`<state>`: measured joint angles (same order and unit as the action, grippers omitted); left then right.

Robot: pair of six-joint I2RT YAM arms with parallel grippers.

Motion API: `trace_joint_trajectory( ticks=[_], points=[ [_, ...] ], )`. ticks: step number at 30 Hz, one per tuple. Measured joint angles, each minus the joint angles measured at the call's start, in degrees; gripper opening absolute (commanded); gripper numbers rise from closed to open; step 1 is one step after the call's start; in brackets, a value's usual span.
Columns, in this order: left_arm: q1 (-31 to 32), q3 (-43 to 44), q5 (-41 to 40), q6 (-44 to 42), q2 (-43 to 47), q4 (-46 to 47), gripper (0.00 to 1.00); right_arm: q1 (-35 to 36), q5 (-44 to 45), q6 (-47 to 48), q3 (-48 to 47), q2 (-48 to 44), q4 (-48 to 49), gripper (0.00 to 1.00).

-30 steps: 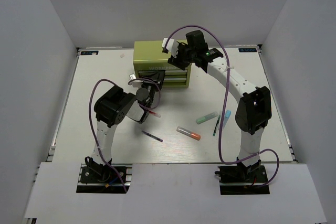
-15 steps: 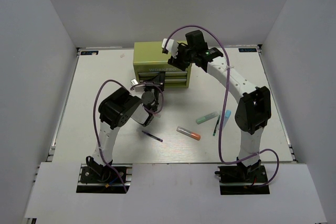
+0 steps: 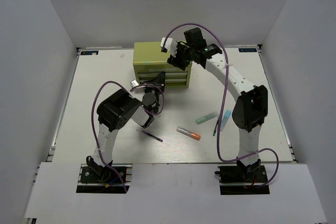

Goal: Sort the stationery into containers
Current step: Open the drawer

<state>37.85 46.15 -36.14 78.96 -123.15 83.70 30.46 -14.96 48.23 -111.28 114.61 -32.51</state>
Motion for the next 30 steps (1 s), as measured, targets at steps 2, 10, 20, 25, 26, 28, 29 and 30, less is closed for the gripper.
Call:
trace_joint_trajectory(
  ticks=[2,10,20,25,26,28,29,30],
  points=[
    [0.39,-0.87,-0.02,-0.37,0.87,0.07,0.0,0.0,0.02,0.0,-0.04,0.02,-0.04,0.6],
    [1.51,-3.58,-0.66,-2.67,3.06,0.09,0.0,0.0,0.24,-0.17,-0.81,0.42,-0.66,0.6],
    [4.42,-10.05,-2.16,-4.07,7.8,-0.17,0.0,0.04,0.48,-0.68,-2.03,1.01,-1.79,0.6],
    [5.86,-11.98,-3.39,-4.5,8.9,0.57,0.0,0.02,0.5,-0.74,-2.45,1.18,-2.19,0.64],
    [6.05,-12.11,-3.54,-4.63,9.01,0.57,0.0,0.0,0.5,-0.81,-2.49,1.29,-2.16,0.7],
    [6.16,-12.2,-3.67,-4.85,9.05,0.57,0.14,-0.13,0.72,-0.94,-2.56,1.57,-2.05,0.75],
    [6.16,-12.2,-3.61,-4.87,9.05,0.59,0.23,-0.26,0.68,-0.92,-2.62,1.73,-1.79,0.77],
    [6.16,-12.2,-3.61,-4.98,9.05,0.59,0.5,-0.39,0.68,-0.92,-2.62,1.77,-1.75,0.81]
  ],
)
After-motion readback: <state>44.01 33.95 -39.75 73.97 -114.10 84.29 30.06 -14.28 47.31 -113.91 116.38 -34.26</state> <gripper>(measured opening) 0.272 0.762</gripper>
